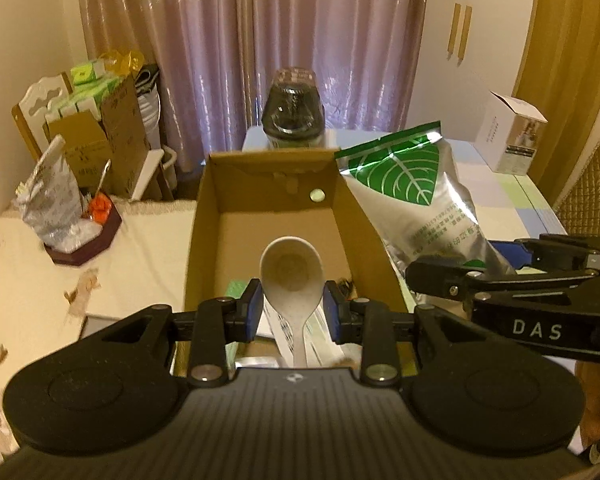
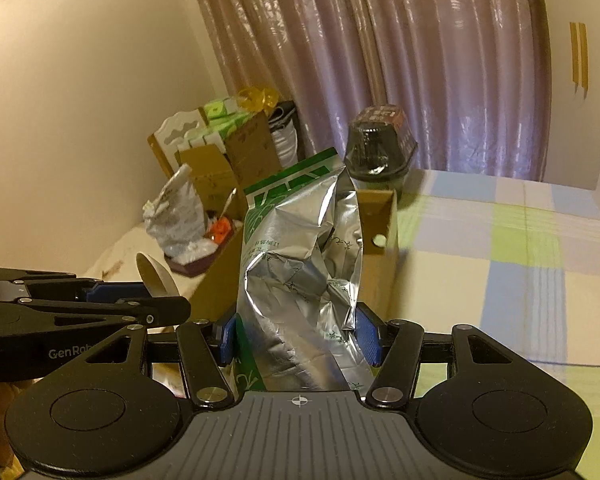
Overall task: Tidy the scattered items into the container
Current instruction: 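Carry the foil packet and spoon over the cardboard box, then open the left tool to drop the spoon while the right tool releases the foil packet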
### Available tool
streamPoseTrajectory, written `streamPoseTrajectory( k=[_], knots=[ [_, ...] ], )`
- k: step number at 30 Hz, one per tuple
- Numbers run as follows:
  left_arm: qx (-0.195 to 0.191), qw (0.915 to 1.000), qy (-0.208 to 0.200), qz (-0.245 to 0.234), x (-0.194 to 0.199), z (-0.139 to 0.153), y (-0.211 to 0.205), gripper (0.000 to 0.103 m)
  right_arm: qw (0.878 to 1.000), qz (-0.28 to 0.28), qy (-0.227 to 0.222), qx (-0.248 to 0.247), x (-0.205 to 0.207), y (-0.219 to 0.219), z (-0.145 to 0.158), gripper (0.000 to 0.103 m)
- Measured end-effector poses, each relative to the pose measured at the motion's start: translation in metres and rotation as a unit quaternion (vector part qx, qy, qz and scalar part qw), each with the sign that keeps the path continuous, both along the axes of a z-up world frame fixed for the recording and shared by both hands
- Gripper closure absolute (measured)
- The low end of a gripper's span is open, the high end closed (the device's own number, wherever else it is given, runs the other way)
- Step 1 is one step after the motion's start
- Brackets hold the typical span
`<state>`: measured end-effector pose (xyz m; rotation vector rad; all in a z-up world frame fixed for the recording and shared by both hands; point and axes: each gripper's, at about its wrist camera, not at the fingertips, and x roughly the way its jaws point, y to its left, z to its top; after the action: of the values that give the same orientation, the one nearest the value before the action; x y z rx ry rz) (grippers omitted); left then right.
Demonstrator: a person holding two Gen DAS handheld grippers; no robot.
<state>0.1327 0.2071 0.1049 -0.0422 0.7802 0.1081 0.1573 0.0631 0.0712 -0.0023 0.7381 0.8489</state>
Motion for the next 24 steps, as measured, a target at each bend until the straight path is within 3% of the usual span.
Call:
streamPoseTrajectory(
  k=[5, 13, 16, 24],
  knots=[
    [-0.002, 1.0, 0.004, -0.003, 0.031, 0.003, 0.018, 0.076, 0.999, -0.022, 0.026, 0.018, 0.027, 0.018, 0.0, 0.043],
    [0.0, 0.9997, 0.026, 0.004, 0.058, -0.02, 0.034, 0.075, 0.998, -0.045, 0.047, 0.019, 0.056, 0.033, -0.014, 0.043],
    [-0.001, 0.9995, 0.027, 0.014, 0.06, -0.027, 0.038, 0.042, 0.998, -0.047, 0.049, 0.013, 0.06, 0.035, -0.02, 0.043],
    [-0.002, 0.9991, 0.037, 0.019, 0.05, -0.044, 0.048, 0.043, 0.997, -0.054, 0.059, 0.005, 0.059, 0.038, -0.034, 0.043]
  ],
)
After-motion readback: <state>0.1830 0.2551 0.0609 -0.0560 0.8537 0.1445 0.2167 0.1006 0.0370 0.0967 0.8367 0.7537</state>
